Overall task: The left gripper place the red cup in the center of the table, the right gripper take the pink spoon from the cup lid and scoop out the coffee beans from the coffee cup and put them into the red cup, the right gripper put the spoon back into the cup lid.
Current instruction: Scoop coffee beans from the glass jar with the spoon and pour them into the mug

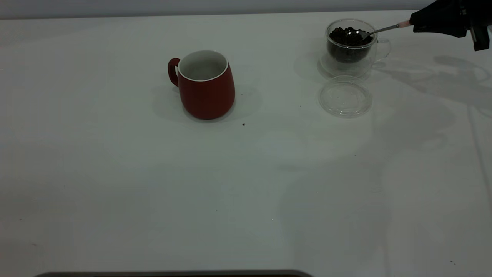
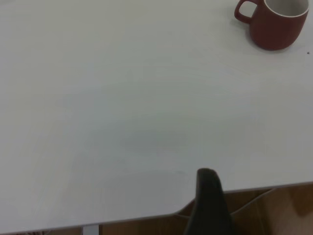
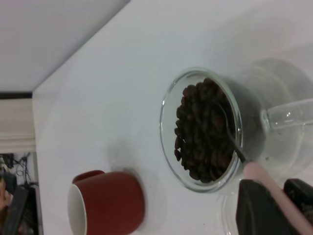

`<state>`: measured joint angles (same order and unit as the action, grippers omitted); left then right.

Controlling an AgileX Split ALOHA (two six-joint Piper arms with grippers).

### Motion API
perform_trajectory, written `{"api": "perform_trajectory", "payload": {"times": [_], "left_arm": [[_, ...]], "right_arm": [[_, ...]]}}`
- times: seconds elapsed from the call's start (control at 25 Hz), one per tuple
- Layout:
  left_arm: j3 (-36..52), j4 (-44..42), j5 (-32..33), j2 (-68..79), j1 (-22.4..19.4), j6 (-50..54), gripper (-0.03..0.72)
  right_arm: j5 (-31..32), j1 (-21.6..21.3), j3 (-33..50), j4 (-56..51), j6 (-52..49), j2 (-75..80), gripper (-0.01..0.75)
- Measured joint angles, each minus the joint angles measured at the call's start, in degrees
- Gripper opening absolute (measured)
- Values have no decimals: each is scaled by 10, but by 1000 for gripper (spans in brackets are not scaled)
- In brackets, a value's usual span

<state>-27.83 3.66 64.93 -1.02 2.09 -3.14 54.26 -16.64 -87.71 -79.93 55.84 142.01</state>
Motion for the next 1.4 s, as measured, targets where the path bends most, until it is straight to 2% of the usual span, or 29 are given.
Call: {"api": "perform_trajectory", "payload": {"times": [0.32, 0.68, 0.84, 1.12, 1.24, 1.4], "left_arm": [[0, 0, 0, 0, 0, 0, 587], [0, 0, 0, 0, 0, 0, 587], [0, 0, 0, 0, 0, 0, 587], [0, 0, 0, 0, 0, 0, 587], [0, 0, 0, 0, 0, 0, 587], [0, 0, 0, 0, 0, 0, 587]], "right_arm": [[25, -1, 0, 0, -59, 2, 100], [105, -9, -1, -72, -66, 52, 100], [112, -9, -1, -120, -52, 53, 100], [113, -9, -3, -123, -51, 52, 100], [112, 4, -3, -119, -51, 45, 100], [112, 44, -3, -100, -51, 14, 100]]}}
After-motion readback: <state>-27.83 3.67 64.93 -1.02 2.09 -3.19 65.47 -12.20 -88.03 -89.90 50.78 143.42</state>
